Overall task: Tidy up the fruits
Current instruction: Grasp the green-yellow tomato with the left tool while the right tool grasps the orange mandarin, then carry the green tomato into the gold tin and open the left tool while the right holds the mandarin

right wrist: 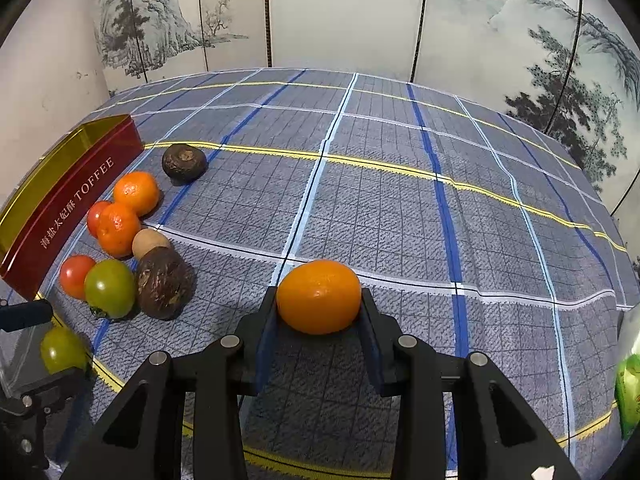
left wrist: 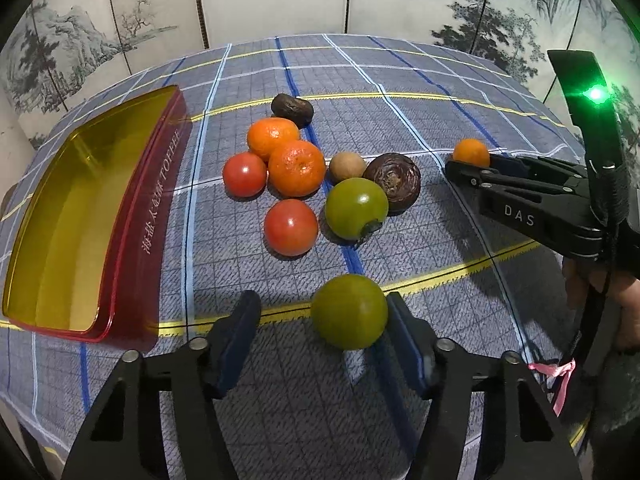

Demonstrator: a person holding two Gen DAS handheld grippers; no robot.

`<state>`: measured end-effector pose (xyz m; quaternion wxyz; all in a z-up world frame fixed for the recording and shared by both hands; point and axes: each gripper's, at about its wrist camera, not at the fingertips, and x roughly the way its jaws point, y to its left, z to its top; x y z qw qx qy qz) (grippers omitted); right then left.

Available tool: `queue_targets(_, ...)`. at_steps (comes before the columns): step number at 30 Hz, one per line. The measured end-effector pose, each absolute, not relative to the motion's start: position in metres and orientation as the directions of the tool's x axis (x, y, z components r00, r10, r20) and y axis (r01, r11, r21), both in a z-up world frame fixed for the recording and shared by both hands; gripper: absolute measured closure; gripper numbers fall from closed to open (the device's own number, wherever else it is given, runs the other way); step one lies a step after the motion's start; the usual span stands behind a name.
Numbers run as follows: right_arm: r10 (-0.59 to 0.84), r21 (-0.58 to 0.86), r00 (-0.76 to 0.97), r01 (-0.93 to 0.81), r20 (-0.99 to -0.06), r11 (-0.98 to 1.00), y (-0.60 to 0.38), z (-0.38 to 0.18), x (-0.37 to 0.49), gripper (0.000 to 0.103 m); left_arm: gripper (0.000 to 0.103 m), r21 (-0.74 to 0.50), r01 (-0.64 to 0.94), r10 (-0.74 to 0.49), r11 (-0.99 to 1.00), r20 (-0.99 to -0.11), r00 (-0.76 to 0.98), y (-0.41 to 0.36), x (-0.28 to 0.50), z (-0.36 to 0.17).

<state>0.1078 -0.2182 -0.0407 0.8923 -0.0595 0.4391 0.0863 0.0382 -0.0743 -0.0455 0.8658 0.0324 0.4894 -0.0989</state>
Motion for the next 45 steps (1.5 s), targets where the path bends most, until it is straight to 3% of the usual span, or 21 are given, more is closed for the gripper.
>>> queue_targets(2,0.101,-0.031,0.598,-0.206,-0.795,0.978,-0.218,-0.041,0.108,0.069,0.052,-0.048,0.204,-0.146,0.978,-0.855,0.497,-0.075,0.040,-0.047)
queue_targets(8,0.107,-0.023,0.597,-0.206,-0.795,0.978,-0.219,-0.041,0.108,0.068,0.066,-0.059,0.203,-0.154,0.977,-0.857,0.491,-0.074,0.041,-0.049)
queue_targets(27,0.107,-0.023,0.598,-0.206,-0.795,0.978,-0.219,-0.042,0.108,0.068,0.067,-0.077,0.111,-0.127,0.991,-0.808,0.576,-0.018,0.047,-0.004)
queue_targets(35,0.109,-0.022,0.597,-0.207,-0.795,0.978,-0.219,-0.041,0.108,0.067,0.067,-0.022,-0.057,0.018,0.998,-0.781,0.624,0.059,0.070,0.014)
queue_targets(45,0.115,-0.017,0.596,-0.212,-0.795,0.977,-0.217,-0.043,0.109,0.065,0.067,0.028,-0.198,0.137,0.980,-0.814,0.565,0.133,0.086,-0.012)
